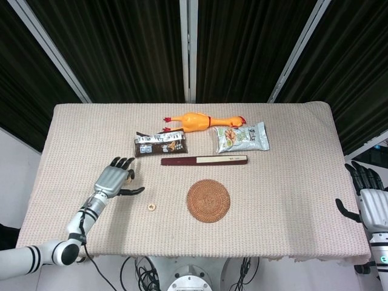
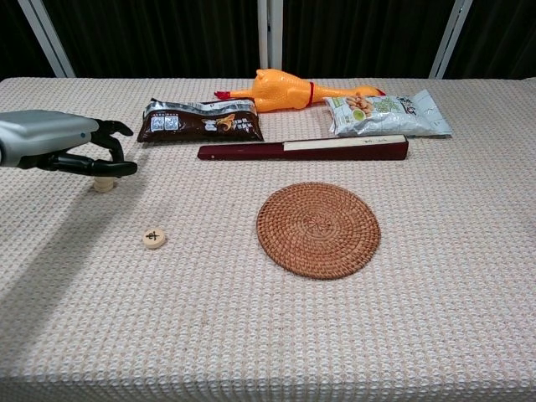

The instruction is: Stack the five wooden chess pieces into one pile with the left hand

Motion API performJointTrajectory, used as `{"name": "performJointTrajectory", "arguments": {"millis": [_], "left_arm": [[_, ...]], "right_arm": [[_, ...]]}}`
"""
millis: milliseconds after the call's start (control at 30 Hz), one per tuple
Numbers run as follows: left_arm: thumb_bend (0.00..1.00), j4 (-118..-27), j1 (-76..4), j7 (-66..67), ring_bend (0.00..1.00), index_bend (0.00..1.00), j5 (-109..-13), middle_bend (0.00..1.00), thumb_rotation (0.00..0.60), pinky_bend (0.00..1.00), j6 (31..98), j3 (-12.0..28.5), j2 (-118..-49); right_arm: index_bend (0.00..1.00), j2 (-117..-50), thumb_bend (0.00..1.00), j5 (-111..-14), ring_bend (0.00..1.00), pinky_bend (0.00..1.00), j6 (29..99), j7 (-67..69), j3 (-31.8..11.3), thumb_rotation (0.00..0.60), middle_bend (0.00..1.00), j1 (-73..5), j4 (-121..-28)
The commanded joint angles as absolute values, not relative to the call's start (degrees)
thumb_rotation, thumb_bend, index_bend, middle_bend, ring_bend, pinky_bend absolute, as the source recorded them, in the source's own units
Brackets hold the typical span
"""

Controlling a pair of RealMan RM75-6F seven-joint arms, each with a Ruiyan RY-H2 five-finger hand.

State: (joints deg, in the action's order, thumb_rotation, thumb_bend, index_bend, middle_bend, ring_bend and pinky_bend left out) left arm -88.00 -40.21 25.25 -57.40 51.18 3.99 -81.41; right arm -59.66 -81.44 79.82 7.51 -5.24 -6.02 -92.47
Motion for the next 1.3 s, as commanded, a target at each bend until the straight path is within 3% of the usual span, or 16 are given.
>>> {"name": "performJointTrajectory", "arguments": {"millis": [33,500,667,700,833,933,1067,1300], "left_arm": [[0.12,-88.2,-40.2,25.5,0.0,0.39,-57.1,0.0,0.037,0.0,51.2,3.9,-81.2],[0.12,-89.0,-40.0,22.7,0.0,0.37,-59.2,0.0,0.075,0.0,52.0,4.0,-81.0],[0.12,-90.4,-38.3,18.5,0.0,0.33,-65.2,0.0,0.123,0.0,56.4,4.3,-81.3],[0.12,-90.9,-37.8,17.9,0.0,0.32,-66.9,0.0,0.169,0.0,57.9,4.3,-81.4],[0.12,-92.7,-36.3,18.0,0.0,0.33,-74.1,0.0,0.445,0.0,62.8,2.6,-81.7],[0.13,-93.9,-35.7,21.2,0.0,0.35,-77.0,0.0,0.586,0.0,63.6,0.5,-82.3],[0.14,-93.7,-33.8,24.4,0.0,0.36,-78.3,0.0,0.6,0.0,65.0,-1.9,-84.8],[0.17,-89.3,-32.1,24.2,0.0,0.39,-78.7,0.0,0.6,0.0,65.4,-2.4,-89.8]], "right_arm": [[0.0,-59.7,0.28,-81.4,0.0,0.0,79.8,7.5,-5.2,0.6,0.0,-6.0,-92.4],[0.0,-59.7,0.28,-81.3,0.0,0.0,79.7,7.2,-5.3,0.6,0.0,-6.1,-92.6],[0.0,-59.7,0.28,-81.4,0.0,0.0,79.8,7.6,-5.3,0.6,0.0,-6.1,-92.5],[0.0,-59.7,0.28,-81.4,0.0,0.0,79.8,7.6,-5.3,0.6,0.0,-6.1,-92.5],[0.0,-59.7,0.28,-81.6,0.0,0.0,79.7,7.4,-5.2,0.6,0.0,-6.1,-92.5],[0.0,-59.7,0.28,-82.0,0.0,0.0,79.9,7.3,-5.0,0.6,0.0,-6.1,-92.7],[0.0,-59.5,0.28,-82.5,0.0,0.0,80.8,8.0,-5.0,0.6,0.0,-5.6,-92.8],[0.0,-59.1,0.28,-83.5,0.0,0.0,81.6,9.2,-4.7,0.6,0.0,-5.3,-92.6]]}}
